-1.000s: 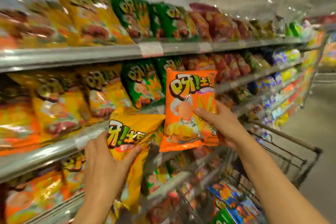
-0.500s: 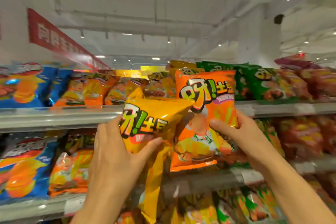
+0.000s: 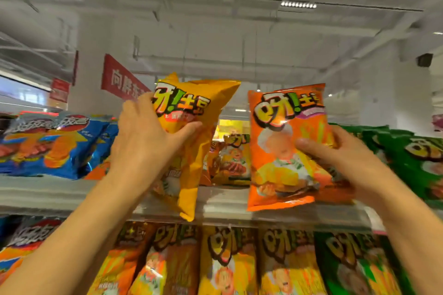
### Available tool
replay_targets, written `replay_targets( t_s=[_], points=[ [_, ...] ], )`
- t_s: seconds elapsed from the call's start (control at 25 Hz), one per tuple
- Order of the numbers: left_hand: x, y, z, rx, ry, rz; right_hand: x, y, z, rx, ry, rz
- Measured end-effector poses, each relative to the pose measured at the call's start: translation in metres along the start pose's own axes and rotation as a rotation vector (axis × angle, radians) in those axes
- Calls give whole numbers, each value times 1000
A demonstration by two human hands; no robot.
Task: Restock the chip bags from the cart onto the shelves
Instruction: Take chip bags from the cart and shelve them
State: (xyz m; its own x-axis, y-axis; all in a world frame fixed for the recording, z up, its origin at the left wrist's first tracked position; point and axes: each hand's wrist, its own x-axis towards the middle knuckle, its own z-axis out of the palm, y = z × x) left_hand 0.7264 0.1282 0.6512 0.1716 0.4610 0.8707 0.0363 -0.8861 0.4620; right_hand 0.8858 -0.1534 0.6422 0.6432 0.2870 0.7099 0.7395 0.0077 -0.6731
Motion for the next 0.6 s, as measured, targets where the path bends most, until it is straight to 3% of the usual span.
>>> replay_targets(
  t_s=[0.28, 0.48, 0.6],
  points=[
    [28, 47, 102, -69, -74, -42, 38, 18, -57, 69, -71, 92],
    [10, 52, 158, -14, -451, -165, 43, 36, -58, 132, -91, 139],
    [22, 19, 152, -335, -560, -325, 42, 40, -62, 141, -125, 131]
  ],
)
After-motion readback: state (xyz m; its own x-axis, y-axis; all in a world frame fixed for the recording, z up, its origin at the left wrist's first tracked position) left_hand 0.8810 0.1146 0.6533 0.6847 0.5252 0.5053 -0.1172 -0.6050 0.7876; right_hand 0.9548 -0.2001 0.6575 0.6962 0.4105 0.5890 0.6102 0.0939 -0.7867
